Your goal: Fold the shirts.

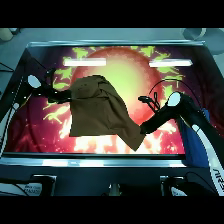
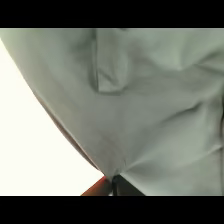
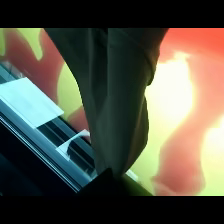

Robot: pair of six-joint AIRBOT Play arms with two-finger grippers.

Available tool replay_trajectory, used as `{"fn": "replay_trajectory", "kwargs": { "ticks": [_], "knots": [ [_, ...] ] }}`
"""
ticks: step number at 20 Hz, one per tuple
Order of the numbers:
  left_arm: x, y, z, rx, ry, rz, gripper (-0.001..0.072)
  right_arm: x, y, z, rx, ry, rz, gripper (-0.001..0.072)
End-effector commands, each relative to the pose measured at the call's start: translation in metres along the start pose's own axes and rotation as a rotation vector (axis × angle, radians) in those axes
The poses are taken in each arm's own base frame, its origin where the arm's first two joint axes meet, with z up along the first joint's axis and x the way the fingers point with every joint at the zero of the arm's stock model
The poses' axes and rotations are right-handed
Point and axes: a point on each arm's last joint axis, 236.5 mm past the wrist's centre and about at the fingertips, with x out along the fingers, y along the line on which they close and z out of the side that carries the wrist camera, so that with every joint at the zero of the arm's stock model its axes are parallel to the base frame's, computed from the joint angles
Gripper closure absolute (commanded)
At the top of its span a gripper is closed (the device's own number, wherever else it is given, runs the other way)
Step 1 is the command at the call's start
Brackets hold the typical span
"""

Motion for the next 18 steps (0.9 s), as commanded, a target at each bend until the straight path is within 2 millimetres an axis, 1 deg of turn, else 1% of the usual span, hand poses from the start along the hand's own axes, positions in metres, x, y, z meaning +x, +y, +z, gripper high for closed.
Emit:
{"fn": "replay_trajectory", "kwargs": {
  "ticks": [1,2,4,5,6,8,10,11,12,13,15,16,17,18],
  "knots": [
    [0.002,0.0,-0.039,-0.021,0.181,-0.045,0.0111,0.011,0.008,0.004,0.013,-0.094,-0.003,0.0692],
    [-0.005,0.001,-0.053,0.027,0.243,-0.052,0.0042,0.01,0.005,0.008,0.013,-0.112,-0.014,0.0692],
    [-0.027,0.016,-0.077,0.053,0.32,-0.027,0.0051,0.011,0.006,0.007,0.013,-0.109,-0.012,0.0692],
    [-0.035,0.026,-0.087,0.039,0.317,-0.007,0.0091,0.011,0.006,0.006,0.012,-0.104,-0.01,0.0692],
    [-0.037,0.034,-0.102,0.017,0.316,0.004,0.0105,0.011,0.006,0.006,0.012,-0.104,-0.011,0.0692],
    [-0.028,0.045,-0.144,-0.025,0.36,0.011,0.0104,0.011,0.005,0.007,0.006,-0.108,-0.014,0.0692],
    [-0.009,0.051,-0.186,-0.067,0.415,0.007,0.0105,0.011,0.004,0.008,0.003,-0.113,-0.017,0.0692],
    [0.0,0.05,-0.199,-0.088,0.429,-0.003,0.0104,0.011,0.004,0.008,0.003,-0.113,-0.017,0.0692],
    [0.01,0.048,-0.208,-0.108,0.431,-0.018,0.0105,0.011,0.005,0.008,-0.003,-0.112,-0.017,0.0692],
    [0.018,0.045,-0.211,-0.129,0.419,-0.035,0.0105,0.011,0.005,0.008,-0.003,-0.111,-0.016,0.0692],
    [0.029,0.03,-0.209,-0.164,0.388,-0.085,0.0106,0.011,0.005,0.007,-0.004,-0.109,-0.015,0.0692],
    [0.033,0.023,-0.209,-0.156,0.384,-0.094,0.0147,0.011,0.005,0.007,-0.003,-0.11,-0.016,0.0692],
    [0.038,0.016,-0.208,-0.145,0.378,-0.101,0.0168,0.011,0.004,0.008,-0.003,-0.114,-0.018,0.0692],
    [0.043,0.009,-0.207,-0.135,0.368,-0.106,0.0169,0.01,0.004,0.009,-0.004,-0.118,-0.02,0.0692]
  ]
}}
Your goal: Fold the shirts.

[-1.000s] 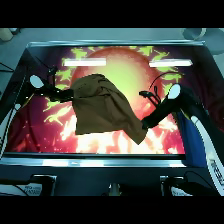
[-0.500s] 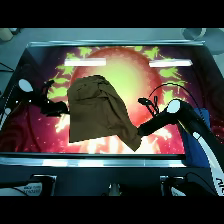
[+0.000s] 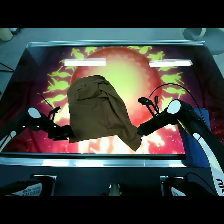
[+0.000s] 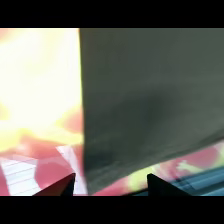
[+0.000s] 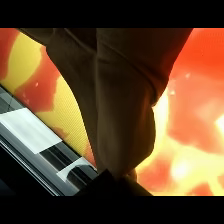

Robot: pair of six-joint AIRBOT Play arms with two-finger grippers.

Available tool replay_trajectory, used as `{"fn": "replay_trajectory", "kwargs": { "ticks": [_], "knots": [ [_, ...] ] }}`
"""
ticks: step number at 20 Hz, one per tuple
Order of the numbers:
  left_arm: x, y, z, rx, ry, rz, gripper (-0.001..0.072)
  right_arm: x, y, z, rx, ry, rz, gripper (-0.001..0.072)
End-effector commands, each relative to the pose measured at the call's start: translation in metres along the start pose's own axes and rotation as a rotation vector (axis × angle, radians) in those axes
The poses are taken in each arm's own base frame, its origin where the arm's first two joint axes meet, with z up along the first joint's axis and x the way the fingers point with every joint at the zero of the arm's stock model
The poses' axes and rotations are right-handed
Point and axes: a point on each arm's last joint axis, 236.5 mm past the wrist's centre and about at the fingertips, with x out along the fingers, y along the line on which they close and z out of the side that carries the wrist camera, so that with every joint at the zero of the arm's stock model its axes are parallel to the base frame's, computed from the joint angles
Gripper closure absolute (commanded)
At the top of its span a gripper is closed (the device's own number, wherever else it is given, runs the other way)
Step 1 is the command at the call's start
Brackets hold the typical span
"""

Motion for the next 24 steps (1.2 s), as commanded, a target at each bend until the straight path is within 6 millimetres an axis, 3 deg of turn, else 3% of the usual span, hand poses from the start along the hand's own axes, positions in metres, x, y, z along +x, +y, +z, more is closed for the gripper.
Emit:
{"fn": "replay_trajectory", "kwargs": {
  "ticks": [1,2,3,5,6,7,8,9,10,11,12,13,14,15,16,18,20,21,24],
  "knots": [
    [0.019,-0.017,0.01,-0.006,-0.059,-0.024,0.0272,0.0,-0.001,0.004,-0.003,-0.015,-0.006,0.0692],
    [0.018,-0.022,0.016,-0.006,-0.082,-0.026,0.0519,-0.002,-0.003,0.008,-0.023,-0.034,-0.017,0.0692],
    [0.01,-0.03,0.022,0.04,-0.1,-0.041,0.0688,-0.008,-0.002,0.014,-0.059,-0.051,-0.028,0.0692],
    [-0.028,-0.06,0.044,0.202,-0.201,-0.069,0.0686,-0.044,-0.003,0.044,-0.137,-0.136,-0.112,0.0692],
    [-0.069,-0.086,0.061,0.308,-0.32,-0.079,0.0686,-0.08,-0.004,0.07,-0.198,-0.228,-0.197,0.0692],
    [-0.127,-0.119,0.076,0.42,-0.48,-0.088,0.0686,-0.132,-0.001,0.102,-0.266,-0.355,-0.312,0.0692],
    [-0.195,-0.154,0.081,0.509,-0.658,-0.094,0.0686,-0.194,0.007,0.129,-0.338,-0.496,-0.441,0.0693],
    [-0.273,-0.191,0.075,0.583,-0.861,-0.116,0.0687,-0.267,0.023,0.15,-0.407,-0.659,-0.582,0.0693],
    [-0.365,-0.229,0.048,0.65,-1.1,-0.151,0.0687,-0.355,0.052,0.158,-0.475,-0.85,-0.736,0.0693],
    [-0.454,-0.262,0.003,0.719,-1.346,-0.193,0.0686,-0.442,0.09,0.149,-0.531,-1.049,-0.876,0.0693],
    [-0.526,-0.285,-0.054,0.791,-1.566,-0.223,0.0687,-0.513,0.131,0.126,-0.574,-1.232,-0.976,0.0693],
    [-0.584,-0.3,-0.117,0.852,-1.764,-0.257,0.0686,-0.569,0.175,0.093,-0.611,-1.403,-1.034,0.0693],
    [-0.616,-0.308,-0.168,0.893,-1.884,-0.295,0.0687,-0.6,0.207,0.062,-0.636,-1.511,-1.05,0.0693],
    [-0.633,-0.311,-0.209,0.913,-1.949,-0.344,0.0686,-0.617,0.231,0.033,-0.655,-1.578,-1.046,0.0693],
    [-0.639,-0.311,-0.234,0.916,-1.975,-0.387,0.0686,-0.623,0.243,0.013,-0.662,-1.604,-1.046,0.0693],
    [-0.635,-0.306,-0.256,0.92,-1.986,-0.4,0.0686,-0.622,0.249,-0.019,-0.648,-1.588,-1.067,0.0693],
    [-0.624,-0.301,-0.246,0.906,-1.953,-0.369,0.0686,-0.62,0.24,-0.033,-0.582,-1.567,-1.071,0.0693],
    [-0.613,-0.299,-0.231,0.894,-1.906,-0.348,0.0686,-0.617,0.234,-0.034,-0.557,-1.548,-1.069,0.0693],
    [-0.574,-0.288,-0.163,0.821,-1.738,-0.274,0.0686,-0.596,0.204,-0.013,-0.513,-1.416,-1.079,0.0693]
  ]
}}
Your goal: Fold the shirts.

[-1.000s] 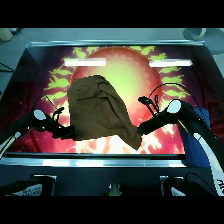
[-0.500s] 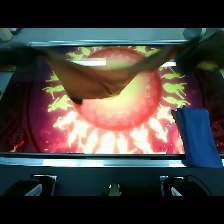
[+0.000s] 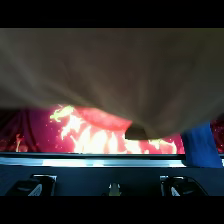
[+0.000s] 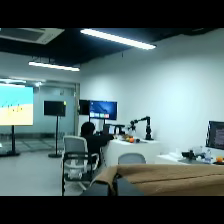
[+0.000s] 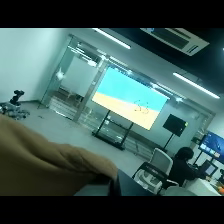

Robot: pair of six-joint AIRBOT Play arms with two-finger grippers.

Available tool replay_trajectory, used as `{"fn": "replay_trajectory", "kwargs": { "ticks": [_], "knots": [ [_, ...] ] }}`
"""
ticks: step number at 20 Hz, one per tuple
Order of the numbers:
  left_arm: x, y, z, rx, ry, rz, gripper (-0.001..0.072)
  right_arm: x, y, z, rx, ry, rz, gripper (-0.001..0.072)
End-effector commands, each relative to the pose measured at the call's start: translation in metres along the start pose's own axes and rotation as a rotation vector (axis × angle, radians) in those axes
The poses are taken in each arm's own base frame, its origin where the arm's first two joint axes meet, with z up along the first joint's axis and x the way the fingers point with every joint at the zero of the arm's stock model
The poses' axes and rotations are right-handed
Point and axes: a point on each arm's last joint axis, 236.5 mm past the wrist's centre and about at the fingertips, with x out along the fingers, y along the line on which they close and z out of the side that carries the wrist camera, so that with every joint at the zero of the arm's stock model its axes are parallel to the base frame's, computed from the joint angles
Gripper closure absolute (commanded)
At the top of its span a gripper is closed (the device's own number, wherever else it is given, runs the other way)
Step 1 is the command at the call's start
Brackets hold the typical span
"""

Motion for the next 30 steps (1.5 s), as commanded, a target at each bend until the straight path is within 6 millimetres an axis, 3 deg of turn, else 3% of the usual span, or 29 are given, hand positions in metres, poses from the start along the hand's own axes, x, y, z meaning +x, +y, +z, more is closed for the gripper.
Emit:
{"fn": "replay_trajectory", "kwargs": {
  "ticks": [1,4,7,10,12,14,16,18,19,20,21,22,24,25,26,27,28,30],
  "knots": [
    [0.022,0.032,-0.064,-0.04,0.171,0.064,0.0686,0.016,0.003,-0.043,-0.016,0.17,0.006,0.0693],
    [0.051,0.08,-0.156,-0.085,0.374,0.146,0.0686,0.071,0.035,-0.127,-0.05,0.433,0.101,0.0692],
    [0.064,0.119,-0.28,-0.183,0.626,0.201,0.0686,0.134,0.101,-0.249,-0.062,0.73,0.277,0.0692],
    [0.054,0.164,-0.403,-0.239,0.866,0.294,0.0684,0.18,0.178,-0.386,0.0,0.996,0.398,0.0691],
    [0.039,0.191,-0.473,-0.308,1.004,0.352,0.0684,0.192,0.232,-0.455,0.126,1.126,0.456,0.0691],
    [0.016,0.209,-0.535,-0.43,1.154,0.421,0.0683,0.184,0.3,-0.502,0.34,1.26,0.555,0.0691],
    [-0.005,0.212,-0.577,-0.53,1.275,0.457,0.0682,0.173,0.358,-0.517,0.528,1.325,0.691,0.0691],
    [-0.01,0.206,-0.6,-0.606,1.323,0.447,0.0682,0.171,0.391,-0.526,0.626,1.341,0.753,0.069],
    [-0.008,0.201,-0.606,-0.641,1.325,0.439,0.0673,0.175,0.396,-0.529,0.647,1.331,0.75,0.0644],
    [-0.006,0.199,-0.608,-0.667,1.321,0.433,0.0523,0.18,0.393,-0.529,0.641,1.307,0.745,0.0447],
    [-0.008,0.199,-0.606,-0.678,1.327,0.433,0.0227,0.181,0.382,-0.526,0.602,1.279,0.77,0.0236],
    [-0.017,0.202,-0.6,-0.68,1.363,0.428,0.0078,0.177,0.364,-0.52,0.53,1.253,0.822,0.0135],
    [-0.052,0.211,-0.583,-0.683,1.487,0.407,0.0096,0.149,0.311,-0.52,0.416,1.293,0.897,0.012],
    [-0.079,0.213,-0.577,-0.713,1.565,0.423,0.0098,0.125,0.282,-0.526,0.399,1.368,0.923,0.0103],
    [-0.111,0.212,-0.572,-0.749,1.657,0.444,0.0098,0.098,0.253,-0.533,0.417,1.463,0.938,0.0115],
    [-0.141,0.205,-0.57,-0.788,1.744,0.46,0.0099,0.074,0.233,-0.54,0.46,1.538,0.953,0.0172],
    [-0.171,0.194,-0.571,-0.823,1.824,0.477,0.0099,0.053,0.218,-0.547,0.527,1.612,0.948,0.0183],
    [-0.217,0.162,-0.583,-0.881,1.898,0.495,0.0099,0.021,0.207,-0.559,0.616,1.694,0.926,0.0221]
  ]
}}
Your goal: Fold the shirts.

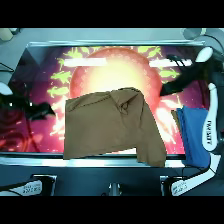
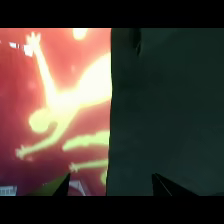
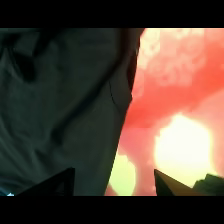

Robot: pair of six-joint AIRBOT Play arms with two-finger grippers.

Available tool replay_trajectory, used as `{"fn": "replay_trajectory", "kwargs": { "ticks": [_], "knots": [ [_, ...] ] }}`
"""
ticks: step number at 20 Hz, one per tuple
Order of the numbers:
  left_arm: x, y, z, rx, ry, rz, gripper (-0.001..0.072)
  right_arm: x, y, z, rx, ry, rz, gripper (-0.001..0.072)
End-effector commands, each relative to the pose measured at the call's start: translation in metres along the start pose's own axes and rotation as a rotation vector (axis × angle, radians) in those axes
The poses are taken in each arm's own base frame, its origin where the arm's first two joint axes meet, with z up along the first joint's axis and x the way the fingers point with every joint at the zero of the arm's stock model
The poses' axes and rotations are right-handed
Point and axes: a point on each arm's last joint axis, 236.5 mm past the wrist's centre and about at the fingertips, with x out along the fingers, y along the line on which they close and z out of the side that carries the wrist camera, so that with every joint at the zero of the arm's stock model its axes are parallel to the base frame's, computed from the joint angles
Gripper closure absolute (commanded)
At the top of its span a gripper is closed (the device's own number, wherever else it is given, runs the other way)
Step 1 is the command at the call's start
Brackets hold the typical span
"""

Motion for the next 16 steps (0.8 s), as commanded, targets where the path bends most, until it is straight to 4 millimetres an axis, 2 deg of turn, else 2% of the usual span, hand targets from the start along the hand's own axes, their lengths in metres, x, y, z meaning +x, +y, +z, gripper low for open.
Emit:
{"fn": "replay_trajectory", "kwargs": {
  "ticks": [1,3,7,10,13,16],
  "knots": [
    [0.033,0.029,-0.095,-0.075,0.212,0.023,0.0099,-0.002,-0.009,-0.078,0.114,0.15,0.116,0.0221],
    [0.058,0.028,-0.129,-0.07,0.218,-0.01,0.0099,0.015,-0.001,-0.095,0.125,0.159,0.133,0.0221],
    [0.085,0.021,-0.168,-0.081,0.265,-0.066,0.0099,0.037,0.004,-0.112,0.129,0.185,0.137,0.022],
    [0.101,0.012,-0.173,-0.07,0.257,-0.076,0.0099,0.041,-0.001,-0.122,0.128,0.215,0.116,0.022],
    [0.115,0.001,-0.162,-0.069,0.196,-0.065,0.0099,0.04,-0.002,-0.122,0.127,0.206,0.102,0.0217],
    [0.125,-0.01,-0.155,-0.049,0.156,-0.039,0.0102,0.046,-0.001,-0.131,0.123,0.188,0.071,0.0193]
  ]
}}
